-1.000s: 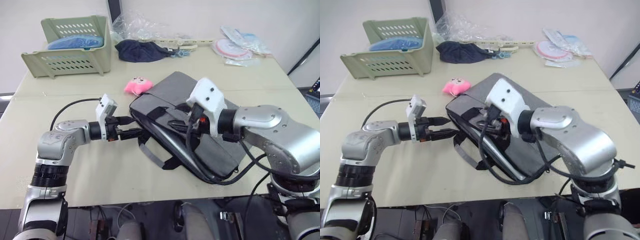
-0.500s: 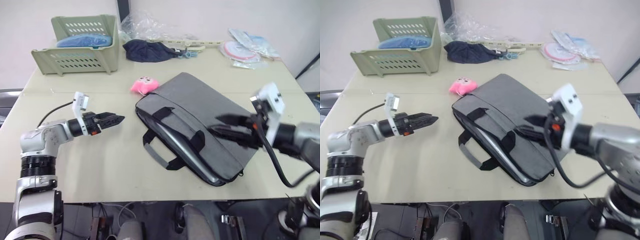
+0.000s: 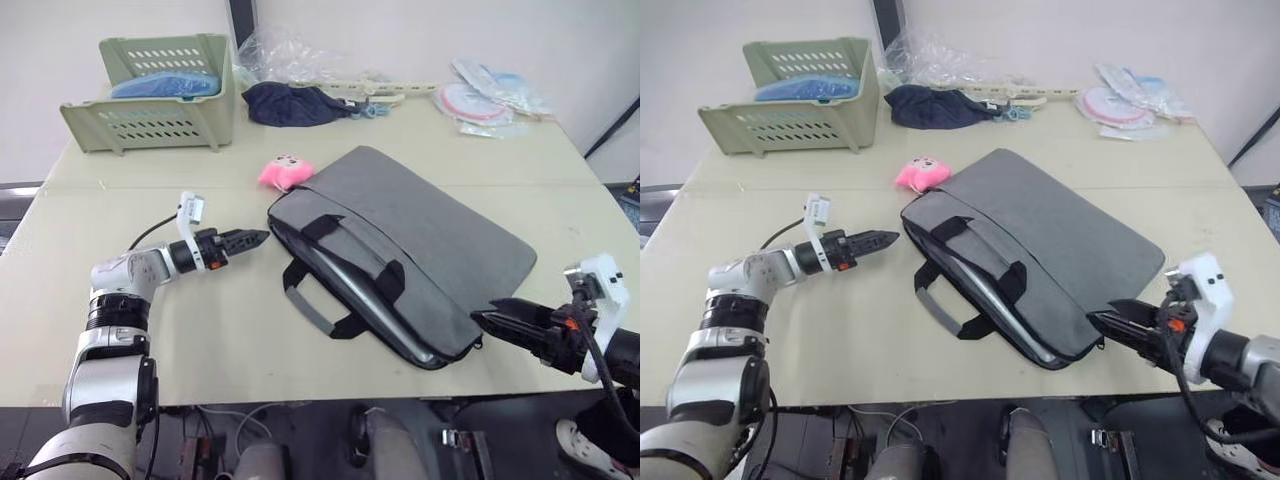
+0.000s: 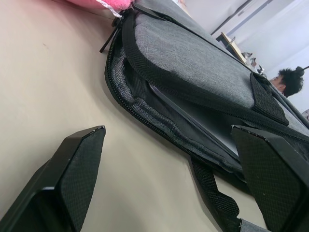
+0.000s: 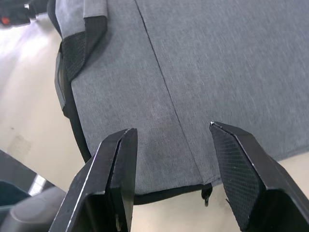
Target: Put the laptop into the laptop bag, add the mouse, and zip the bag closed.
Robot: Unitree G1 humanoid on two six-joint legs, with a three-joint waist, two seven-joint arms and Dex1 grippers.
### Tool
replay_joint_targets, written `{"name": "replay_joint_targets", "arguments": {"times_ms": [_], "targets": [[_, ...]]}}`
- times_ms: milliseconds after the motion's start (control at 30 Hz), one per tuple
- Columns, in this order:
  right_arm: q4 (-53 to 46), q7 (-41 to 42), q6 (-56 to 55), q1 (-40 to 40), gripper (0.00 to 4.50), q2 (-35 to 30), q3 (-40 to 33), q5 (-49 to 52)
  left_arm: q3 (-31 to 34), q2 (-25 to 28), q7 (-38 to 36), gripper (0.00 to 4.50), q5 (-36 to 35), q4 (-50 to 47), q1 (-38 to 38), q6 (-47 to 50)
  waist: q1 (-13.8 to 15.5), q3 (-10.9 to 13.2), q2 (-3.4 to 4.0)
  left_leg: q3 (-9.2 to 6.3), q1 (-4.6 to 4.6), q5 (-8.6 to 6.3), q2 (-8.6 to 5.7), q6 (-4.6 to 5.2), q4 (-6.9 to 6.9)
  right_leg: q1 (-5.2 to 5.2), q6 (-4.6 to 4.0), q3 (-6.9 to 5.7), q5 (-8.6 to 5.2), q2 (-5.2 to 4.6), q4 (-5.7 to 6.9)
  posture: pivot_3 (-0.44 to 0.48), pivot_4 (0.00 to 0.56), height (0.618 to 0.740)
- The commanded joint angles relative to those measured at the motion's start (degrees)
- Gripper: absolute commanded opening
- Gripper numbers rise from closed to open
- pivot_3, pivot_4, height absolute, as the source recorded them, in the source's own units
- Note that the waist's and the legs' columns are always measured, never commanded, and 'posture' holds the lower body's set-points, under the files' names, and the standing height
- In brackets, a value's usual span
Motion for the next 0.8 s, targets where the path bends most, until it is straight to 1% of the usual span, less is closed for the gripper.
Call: {"name": "replay_joint_targets", "arguments": {"times_ms": [33, 233, 433, 633, 800], "targets": [[-0.03, -1.20, 0.02, 5.01, 2.70, 3.51, -4.41, 1.66, -0.10, 0.05, -0.55, 4.50, 1.28, 2.50, -1.13, -1.69, 0.37, -0.03, -0.05, -0.01, 0.01, 0.00, 0.00, 0.00, -0.01, 0.00, 0.00, -0.01, 0.00, 0.00, 0.00, 0.000, 0.150, 0.740], [1.42, -3.57, -0.09, 8.80, 2.70, 10.38, -6.15, 4.23, -0.14, -0.40, -0.68, 4.50, 1.80, 3.74, -1.66, -2.79, 0.79, -0.07, -0.03, 0.06, 0.07, -0.01, -0.01, 0.01, 0.00, 0.01, 0.00, 0.08, 0.00, 0.01, 0.06, 0.000, 0.150, 0.740], [3.67, -7.86, -0.31, 7.55, 2.70, 16.63, -5.56, 6.80, -0.21, -1.25, -0.53, 4.50, 2.26, 3.87, -2.20, -3.35, 1.01, -0.09, -0.02, 0.08, 0.08, -0.01, -0.01, 0.01, 0.00, 0.01, 0.00, 0.11, 0.01, 0.01, 0.07, 0.000, 0.150, 0.740], [4.93, -11.51, -1.59, 9.33, 2.70, 20.32, -3.23, 8.11, 0.00, -1.60, -0.61, 4.50, 2.62, 3.88, -2.30, -3.73, 1.04, -0.11, -0.03, 0.08, 0.08, -0.01, -0.01, 0.01, 0.00, 0.01, 0.00, 0.10, 0.01, 0.01, 0.06, 0.000, 0.150, 0.740], [5.81, -13.25, -3.22, 12.61, 2.70, 20.92, -1.77, 8.65, 0.17, -1.75, -0.40, 4.50, 2.68, 3.59, -1.93, -4.02, 1.05, -0.11, -0.03, 0.08, 0.08, -0.01, -0.02, 0.01, 0.00, 0.01, 0.00, 0.10, 0.01, 0.01, 0.06, 0.000, 0.150, 0.740]]}}
